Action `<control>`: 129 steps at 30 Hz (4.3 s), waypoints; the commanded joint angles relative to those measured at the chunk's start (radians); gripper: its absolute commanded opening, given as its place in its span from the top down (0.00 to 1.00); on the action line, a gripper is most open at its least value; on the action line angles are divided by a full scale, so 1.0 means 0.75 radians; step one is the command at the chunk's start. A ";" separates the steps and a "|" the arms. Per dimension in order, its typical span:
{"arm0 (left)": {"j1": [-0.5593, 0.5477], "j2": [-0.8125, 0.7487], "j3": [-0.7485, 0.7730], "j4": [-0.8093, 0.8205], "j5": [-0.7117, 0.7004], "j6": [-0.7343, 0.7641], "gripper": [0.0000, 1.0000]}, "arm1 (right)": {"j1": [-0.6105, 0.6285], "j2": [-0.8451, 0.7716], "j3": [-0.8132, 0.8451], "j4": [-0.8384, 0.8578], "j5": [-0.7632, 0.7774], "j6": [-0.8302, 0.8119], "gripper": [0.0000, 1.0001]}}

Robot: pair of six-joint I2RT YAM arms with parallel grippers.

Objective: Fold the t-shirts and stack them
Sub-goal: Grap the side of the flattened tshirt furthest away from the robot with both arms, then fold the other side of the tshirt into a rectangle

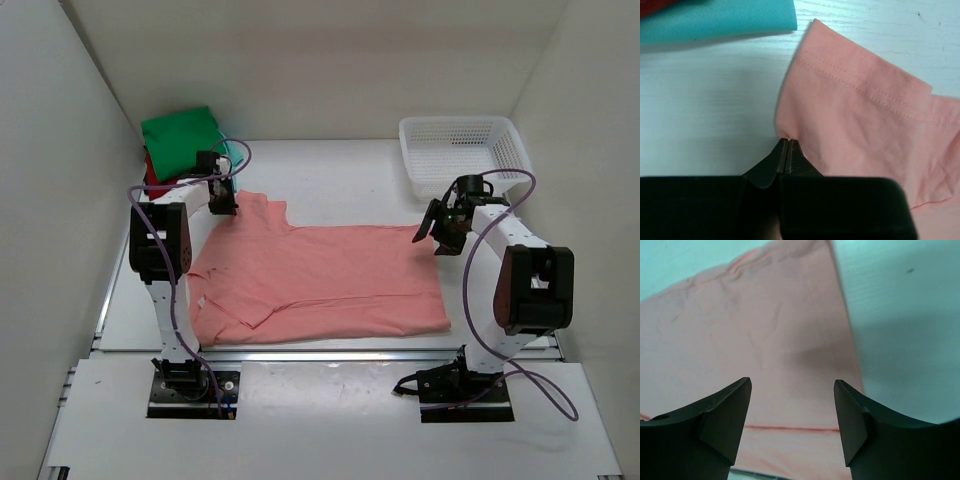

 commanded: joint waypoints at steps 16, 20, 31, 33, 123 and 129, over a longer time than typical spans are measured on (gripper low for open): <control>0.024 -0.179 -0.136 0.046 0.124 -0.030 1.00 | 0.002 0.271 0.144 0.409 0.281 0.117 0.35; 0.028 -0.201 -0.151 0.052 0.138 -0.042 1.00 | 0.025 0.336 0.196 0.432 0.285 0.095 0.36; 0.040 -0.220 -0.155 0.056 0.159 -0.072 1.00 | 0.016 0.365 0.208 0.468 0.242 0.091 1.00; 0.040 -0.226 -0.136 0.044 0.175 -0.077 1.00 | 0.027 0.339 0.202 0.479 0.240 0.068 1.00; -0.121 -1.638 -1.236 -0.369 -0.043 -0.760 0.44 | 0.020 -0.415 -0.310 0.350 0.044 -0.036 0.59; -0.299 -1.252 -1.161 -0.220 -0.111 -0.762 0.46 | 0.117 -0.222 -0.250 0.291 -0.026 -0.051 0.63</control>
